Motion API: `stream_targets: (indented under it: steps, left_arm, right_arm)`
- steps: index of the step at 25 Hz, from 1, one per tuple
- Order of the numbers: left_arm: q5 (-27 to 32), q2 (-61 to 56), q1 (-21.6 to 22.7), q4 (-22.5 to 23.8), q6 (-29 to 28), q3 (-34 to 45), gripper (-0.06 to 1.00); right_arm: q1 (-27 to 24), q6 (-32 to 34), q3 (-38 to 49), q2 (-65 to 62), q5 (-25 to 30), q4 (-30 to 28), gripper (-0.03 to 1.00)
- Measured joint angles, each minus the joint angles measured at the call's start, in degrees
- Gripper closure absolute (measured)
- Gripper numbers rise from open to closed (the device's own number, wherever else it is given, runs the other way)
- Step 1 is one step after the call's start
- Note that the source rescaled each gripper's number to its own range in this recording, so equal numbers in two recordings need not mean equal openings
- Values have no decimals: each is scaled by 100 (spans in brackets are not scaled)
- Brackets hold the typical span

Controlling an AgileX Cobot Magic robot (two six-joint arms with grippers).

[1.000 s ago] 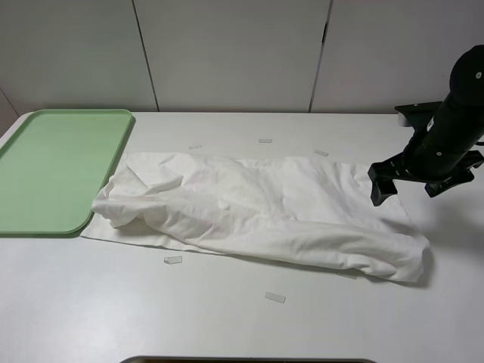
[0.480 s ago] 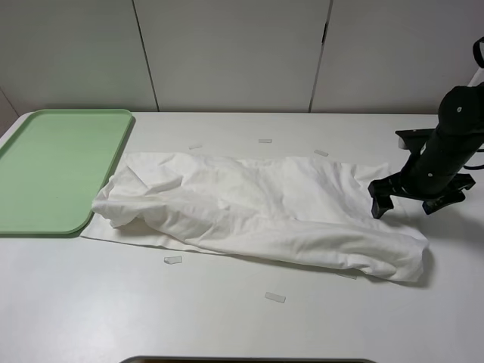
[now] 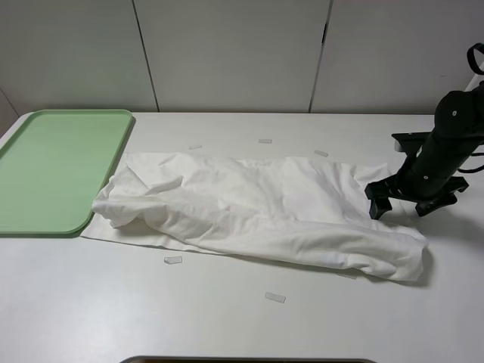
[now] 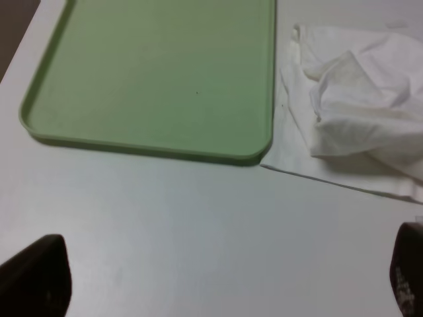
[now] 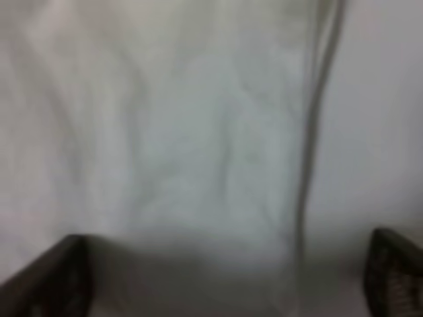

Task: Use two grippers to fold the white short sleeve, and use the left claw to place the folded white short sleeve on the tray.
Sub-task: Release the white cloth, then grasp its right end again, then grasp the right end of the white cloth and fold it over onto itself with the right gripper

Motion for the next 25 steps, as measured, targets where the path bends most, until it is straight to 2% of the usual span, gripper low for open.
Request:
stream_targets:
  steps: [4,5,9,11,21,25]
  left_arm:
    - [0,-7,0,0,0,0,-2]
    - [0,-7,0,0,5,0,-2]
    - [0,-7,0,0,5,0,-2]
    - [0,-7,0,0,5,0,-2]
    - [0,-7,0,-6,5,0,-2]
    - [0,-7,0,-6,5,0,-2]
  right_arm:
    - [18,0,-32,96,30,263,36]
    - [18,0,-44,102,6,306,48]
    - [48,0,-57,107,-54,377,85]
    - [48,0,-57,107,-84,377,97]
    - [48,0,-45,-62,-87,153,97]
    - [12,0,-7,-334,228,-193,97]
